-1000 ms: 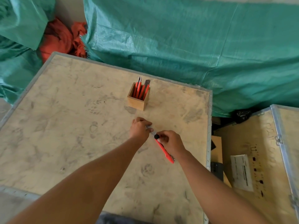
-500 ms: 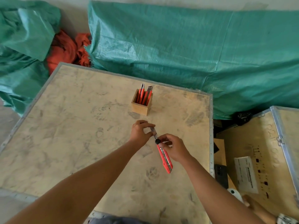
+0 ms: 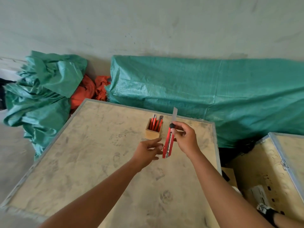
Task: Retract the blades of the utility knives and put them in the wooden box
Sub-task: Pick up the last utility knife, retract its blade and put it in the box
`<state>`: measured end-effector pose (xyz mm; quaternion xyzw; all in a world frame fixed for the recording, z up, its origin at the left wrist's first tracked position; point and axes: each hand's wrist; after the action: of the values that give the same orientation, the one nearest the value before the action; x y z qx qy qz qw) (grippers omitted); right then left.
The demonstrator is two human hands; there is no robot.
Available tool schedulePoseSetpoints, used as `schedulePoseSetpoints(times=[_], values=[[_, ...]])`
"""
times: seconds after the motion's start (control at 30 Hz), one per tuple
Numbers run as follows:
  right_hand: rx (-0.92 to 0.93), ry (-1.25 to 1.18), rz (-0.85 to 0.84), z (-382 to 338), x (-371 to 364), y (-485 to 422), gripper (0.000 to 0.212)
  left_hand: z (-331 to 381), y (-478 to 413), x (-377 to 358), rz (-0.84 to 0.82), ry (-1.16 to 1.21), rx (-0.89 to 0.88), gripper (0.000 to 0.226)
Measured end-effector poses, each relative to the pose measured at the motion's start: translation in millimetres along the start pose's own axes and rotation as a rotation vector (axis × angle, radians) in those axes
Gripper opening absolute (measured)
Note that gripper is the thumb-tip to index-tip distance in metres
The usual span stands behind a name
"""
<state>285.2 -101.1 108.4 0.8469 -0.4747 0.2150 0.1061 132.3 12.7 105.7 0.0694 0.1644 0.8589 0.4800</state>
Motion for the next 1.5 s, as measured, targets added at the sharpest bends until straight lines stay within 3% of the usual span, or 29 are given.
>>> schedulePoseSetpoints(times=[0.3,0.53,0.87,1.03,1.27,1.37,1.5], values=[[0.013,-0.103,0.007,-52,6,-3,0.026,29,24,17,-0.042,0.151,-0.103,0.039],[0.062,0.014,-0.222,-76,6,16,0.019,40,25,27,0.061,0.289,-0.136,0.036],[0.182,0.149,-0.335,-86,8,31,0.030,47,35,35,0.057,0.368,-0.153,0.032],[0.173,0.160,-0.247,-80,6,38,0.016,43,36,33,0.025,0.341,-0.153,0.034],[0.175,0.145,-0.267,-73,7,42,0.027,39,34,30,0.018,0.328,-0.139,0.034],[0.168,0.166,-0.222,-73,5,41,0.016,40,32,30,0.010,0.321,-0.139,0.035],[0.173,0.172,-0.186,-71,1,39,0.016,39,27,29,0.014,0.314,-0.134,0.033]])
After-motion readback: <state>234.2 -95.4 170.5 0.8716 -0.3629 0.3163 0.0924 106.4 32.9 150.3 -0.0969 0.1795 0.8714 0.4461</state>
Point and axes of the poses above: each hand's wrist, its own y-axis away from the middle knuckle, its own x-axis out of the back of the hand, z = x × y, and after that the axes turned 8 degrees about y, right-handed
